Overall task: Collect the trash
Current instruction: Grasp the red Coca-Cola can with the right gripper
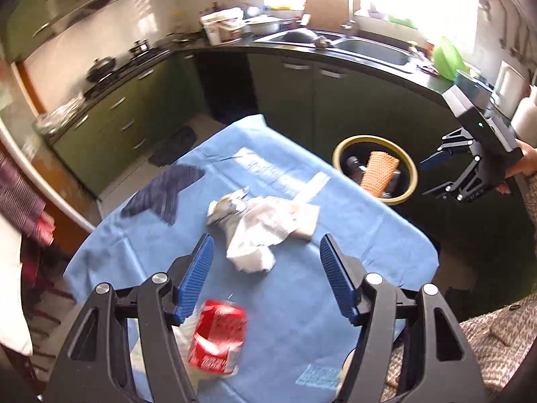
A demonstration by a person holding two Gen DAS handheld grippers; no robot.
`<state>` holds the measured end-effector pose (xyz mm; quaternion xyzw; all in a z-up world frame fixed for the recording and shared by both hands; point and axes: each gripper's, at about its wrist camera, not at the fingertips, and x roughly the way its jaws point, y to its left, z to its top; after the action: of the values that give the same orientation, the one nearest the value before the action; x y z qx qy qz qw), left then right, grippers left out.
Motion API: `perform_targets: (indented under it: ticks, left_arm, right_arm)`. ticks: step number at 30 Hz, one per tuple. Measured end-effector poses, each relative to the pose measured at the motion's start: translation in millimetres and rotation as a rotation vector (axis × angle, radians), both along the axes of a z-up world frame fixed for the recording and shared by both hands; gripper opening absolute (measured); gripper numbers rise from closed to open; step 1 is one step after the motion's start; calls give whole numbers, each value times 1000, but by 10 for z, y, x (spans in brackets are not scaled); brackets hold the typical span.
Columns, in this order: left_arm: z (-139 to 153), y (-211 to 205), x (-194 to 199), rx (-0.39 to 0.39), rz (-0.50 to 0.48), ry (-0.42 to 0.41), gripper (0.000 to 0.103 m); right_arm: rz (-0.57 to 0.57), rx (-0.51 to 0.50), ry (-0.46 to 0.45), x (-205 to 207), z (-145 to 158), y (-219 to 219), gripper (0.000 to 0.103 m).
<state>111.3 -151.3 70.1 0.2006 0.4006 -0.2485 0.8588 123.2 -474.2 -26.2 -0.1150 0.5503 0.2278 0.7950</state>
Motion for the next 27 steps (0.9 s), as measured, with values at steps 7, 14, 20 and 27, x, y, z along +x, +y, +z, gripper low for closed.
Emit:
perform_targets:
  ticks: [7, 14, 20, 27]
  left_arm:
    - [1, 1325, -361, -32, 263, -67, 67]
    - [-114, 2274, -778, -89, 495, -68, 71]
    - [-244, 2542, -880, -121, 569, -39, 71]
    - [-344, 2566, -820, -144, 552, -14, 71]
  right_arm:
    - [673, -131, -197, 27, 157, 1723, 73]
    - [1129, -281, -344, -99, -85, 2923, 86]
    - [1318, -436, -372, -138, -515, 3378, 87]
    - [1373, -502, -341, 30, -821, 3589, 87]
